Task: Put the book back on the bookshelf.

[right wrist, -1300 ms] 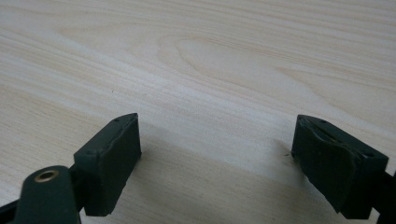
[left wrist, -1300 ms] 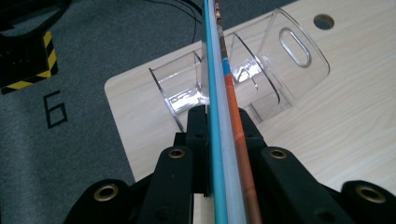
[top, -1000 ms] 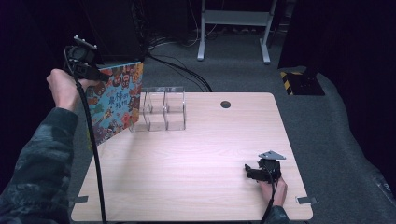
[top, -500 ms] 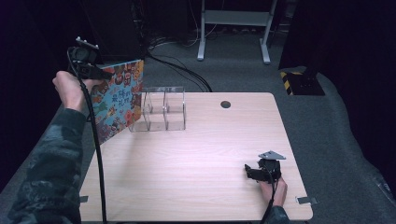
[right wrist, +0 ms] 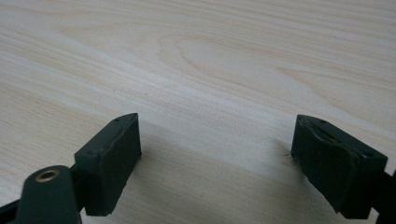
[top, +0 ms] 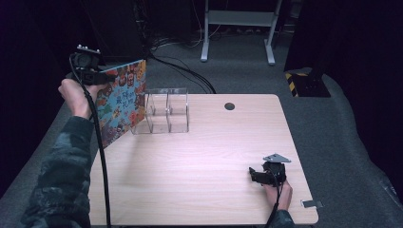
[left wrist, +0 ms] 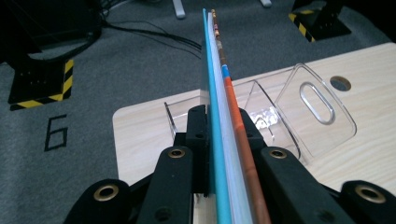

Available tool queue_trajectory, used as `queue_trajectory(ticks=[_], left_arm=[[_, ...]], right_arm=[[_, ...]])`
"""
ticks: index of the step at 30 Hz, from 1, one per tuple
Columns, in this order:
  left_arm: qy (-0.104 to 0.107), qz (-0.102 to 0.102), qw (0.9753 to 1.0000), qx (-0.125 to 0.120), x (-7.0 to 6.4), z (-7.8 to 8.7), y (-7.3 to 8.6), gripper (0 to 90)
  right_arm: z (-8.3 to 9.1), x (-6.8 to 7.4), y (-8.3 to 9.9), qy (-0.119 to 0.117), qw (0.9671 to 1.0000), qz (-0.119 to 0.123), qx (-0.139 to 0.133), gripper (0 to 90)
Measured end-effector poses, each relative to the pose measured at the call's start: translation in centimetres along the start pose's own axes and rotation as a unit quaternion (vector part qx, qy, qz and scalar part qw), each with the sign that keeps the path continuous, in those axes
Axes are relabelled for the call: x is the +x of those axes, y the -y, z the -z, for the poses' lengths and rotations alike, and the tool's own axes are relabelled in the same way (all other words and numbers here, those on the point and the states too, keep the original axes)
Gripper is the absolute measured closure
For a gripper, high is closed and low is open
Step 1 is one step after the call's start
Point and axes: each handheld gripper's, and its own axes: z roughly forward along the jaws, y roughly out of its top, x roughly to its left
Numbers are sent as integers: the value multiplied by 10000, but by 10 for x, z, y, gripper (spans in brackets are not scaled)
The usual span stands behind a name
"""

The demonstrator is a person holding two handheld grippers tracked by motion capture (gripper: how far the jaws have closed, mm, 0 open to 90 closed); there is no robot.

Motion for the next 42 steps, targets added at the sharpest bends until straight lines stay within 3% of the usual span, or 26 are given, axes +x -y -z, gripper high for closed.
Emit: queue_trajectory(ticks=[7, 12, 25, 29, 42], left_arm=[[-40, 57, 9993, -362, -4, -8, 17, 808], [68, 73, 9986, -516, -6, -8, 32, 807], [130, -53, 9990, -428, -6, 22, 91, 802], [194, 7, 9989, -425, -3, 28, 106, 800], [288, -22, 9993, -220, 1, 41, 128, 793]], right_arm=[[0, 0, 0, -2, 10000, 17, 2, 153], [0, 0, 0, 0, 10000, 16, -3, 154], [0, 0, 0, 6, 10000, 16, 17, 155], [1, 0, 0, -1, 10000, 36, 28, 155], [0, 1, 0, 9, 10000, 7, 16, 155]])
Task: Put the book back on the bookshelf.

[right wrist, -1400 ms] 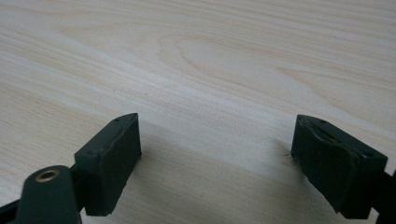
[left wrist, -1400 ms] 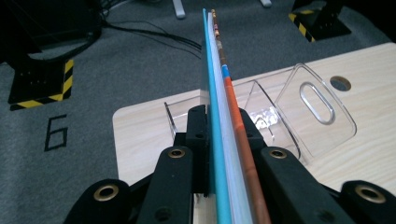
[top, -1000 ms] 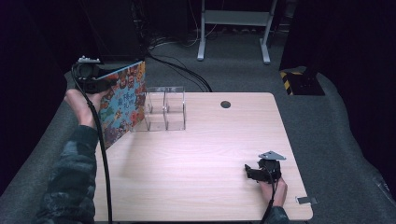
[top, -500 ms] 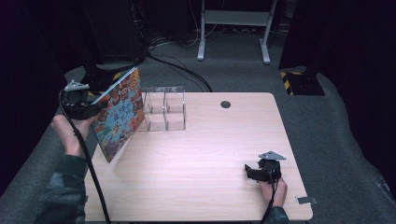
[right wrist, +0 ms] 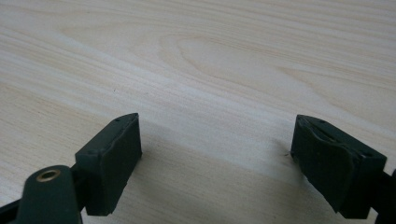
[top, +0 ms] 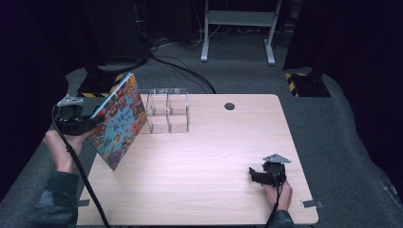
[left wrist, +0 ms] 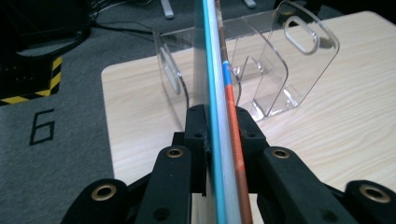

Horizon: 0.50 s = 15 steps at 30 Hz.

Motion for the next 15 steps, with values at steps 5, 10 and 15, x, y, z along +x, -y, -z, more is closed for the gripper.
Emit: queue_trajectory(ticks=[5, 10, 15], left_arm=[[198, -65, 9996, 187, -3, 0, -5, 764], [290, -135, 9988, 365, -4, -1, -15, 730], [256, -278, 9975, 591, -2, -3, -34, 718]], right_arm=[[0, 0, 0, 0, 10000, 1, 4, 156], [0, 0, 0, 3, 10000, -5, 3, 156], [0, -1, 0, 1, 10000, 23, 10, 157]])
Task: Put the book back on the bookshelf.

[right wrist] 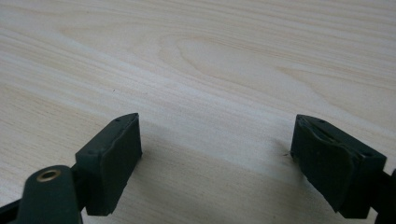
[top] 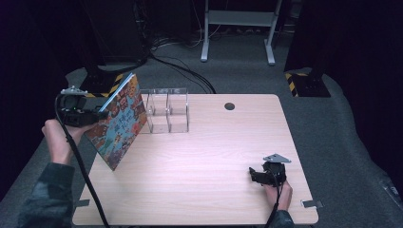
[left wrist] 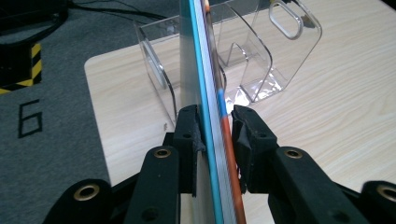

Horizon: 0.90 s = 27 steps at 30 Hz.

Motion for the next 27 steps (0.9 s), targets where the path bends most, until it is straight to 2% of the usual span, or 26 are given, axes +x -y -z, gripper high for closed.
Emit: queue_trajectory(ticks=[1, 2, 3, 7, 11, 12, 14, 15, 16, 17, 20, 21, 25, 26, 27], left_arm=[[33, -85, 9999, 141, 1, -3, -8, 718], [33, -85, 9999, 141, 1, -3, -8, 715], [32, -137, 9996, 247, 2, -6, -13, 715], [114, -152, 9983, 551, 0, -19, -28, 723], [87, -300, 9968, 735, 0, -25, -35, 729], [81, -237, 9968, 758, 0, -27, -36, 732], [-3, -290, 9961, 839, 1, -27, -38, 746], [-3, -283, 9959, 862, 2, -28, -38, 752], [14, -180, 9960, 880, 2, -28, -38, 756], [1, -147, 9965, 820, 3, -30, -38, 762], [36, -41, 9960, 892, 5, -29, -38, 769], [14, -96, 9959, 898, 6, -29, -38, 772], [-80, -20, 9961, 875, 7, -29, -38, 788], [-192, -51, 9962, 854, 8, -29, -38, 794], [-192, -51, 9962, 854, 8, -29, -38, 802]], right_arm=[[0, 0, 0, 2, 10000, -3, 1, 157], [0, 0, 0, 2, 10000, -3, 1, 157], [0, 0, 0, 1, 10000, -3, 0, 157], [0, 0, 0, -5, 10000, -8, -29, 158], [0, 0, 0, -5, 10000, -9, -29, 158], [0, 0, 0, -2, 10000, -20, -31, 158], [0, 0, 0, -1, 10000, -28, -34, 158], [0, 0, 0, -1, 10000, -28, -34, 158], [0, 0, 0, 1, 10000, -29, -32, 158], [0, 0, 0, -1, 10000, -27, -35, 159], [0, 0, 0, 1, 10000, -31, -35, 159], [0, 0, 0, -3, 10000, -20, -32, 159], [0, 0, 0, 0, 10000, -29, -35, 159], [0, 0, 0, 1, 10000, -30, -35, 160], [0, 0, 0, 1, 10000, -30, -35, 160]])
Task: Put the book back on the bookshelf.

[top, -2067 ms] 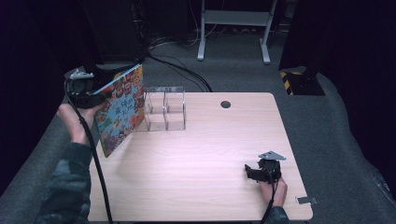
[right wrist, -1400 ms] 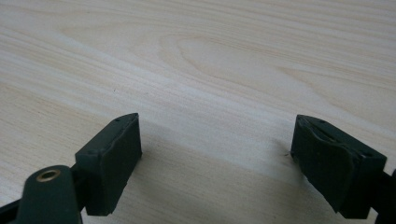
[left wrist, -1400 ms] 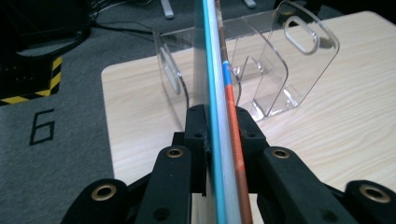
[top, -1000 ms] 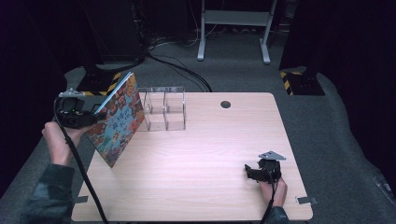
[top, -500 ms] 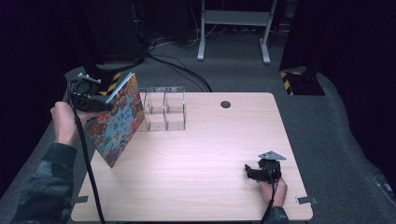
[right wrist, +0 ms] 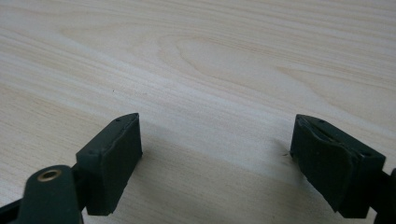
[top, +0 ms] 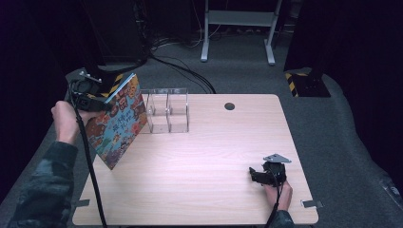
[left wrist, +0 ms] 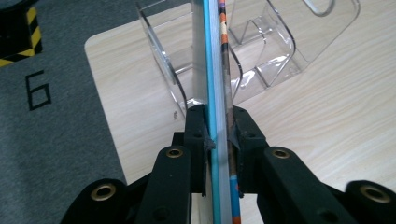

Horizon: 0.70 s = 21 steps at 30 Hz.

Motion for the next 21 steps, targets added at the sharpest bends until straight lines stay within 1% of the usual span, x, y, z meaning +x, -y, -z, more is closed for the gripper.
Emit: queue_trajectory(ticks=[1, 3, 5, 6, 7, 8, 9, 11, 12, 14, 15, 16, 18, 19, 20, 21], left_arm=[[-8, 65, 10000, -20, 0, 0, 0, 802], [43, 146, 9998, -97, 1, 0, 2, 807], [68, 83, 9999, -45, 3, 1, 1, 808], [14, 136, 9998, -135, 2, 0, 2, 808], [48, 188, 9997, -164, 4, 0, 2, 809], [103, 273, 9995, -131, 4, 1, 2, 809], [101, 221, 9996, -158, 6, 2, 2, 810], [122, 272, 9994, -180, 8, 1, 2, 810], [148, 370, 9990, -193, 7, 1, 2, 810], [168, 353, 9990, -194, 9, 3, 1, 810], [186, 415, 9986, -276, 10, 4, 0, 810], [191, 458, 9983, -298, 11, 5, 0, 810], [174, 469, 9982, -337, 13, 7, -2, 810], [160, 519, 9979, -346, 13, 7, -4, 810], [126, 524, 9979, -348, 13, 7, -5, 810], [83, 470, 9983, -329, 14, 7, -7, 810]], right_arm=[[0, 0, 0, 3, 10000, -16, -3, 161], [0, 0, 0, 12, 10000, -25, 3, 162], [0, 0, 0, 21, 10000, -27, 12, 163], [0, 0, 0, 20, 10000, -32, 13, 163], [0, 0, 0, 21, 10000, -30, 12, 165], [0, 0, 0, 21, 10000, -33, 11, 165], [0, 0, 0, 20, 10000, -34, 9, 166], [0, 0, 0, 15, 10000, -38, 4, 166], [0, 0, 0, 15, 10000, -36, 5, 166], [0, 0, 0, 14, 10000, -34, 9, 166], [0, 0, 0, 13, 10000, -34, 8, 166], [0, 0, 0, 6, 10000, -30, 23, 166], [0, 0, 0, 14, 10000, -33, 3, 166], [0, 0, 0, 7, 10000, -31, 18, 166], [0, 0, 0, 5, 10000, -29, 20, 167], [0, 0, 0, 11, 10000, -31, 11, 166]])
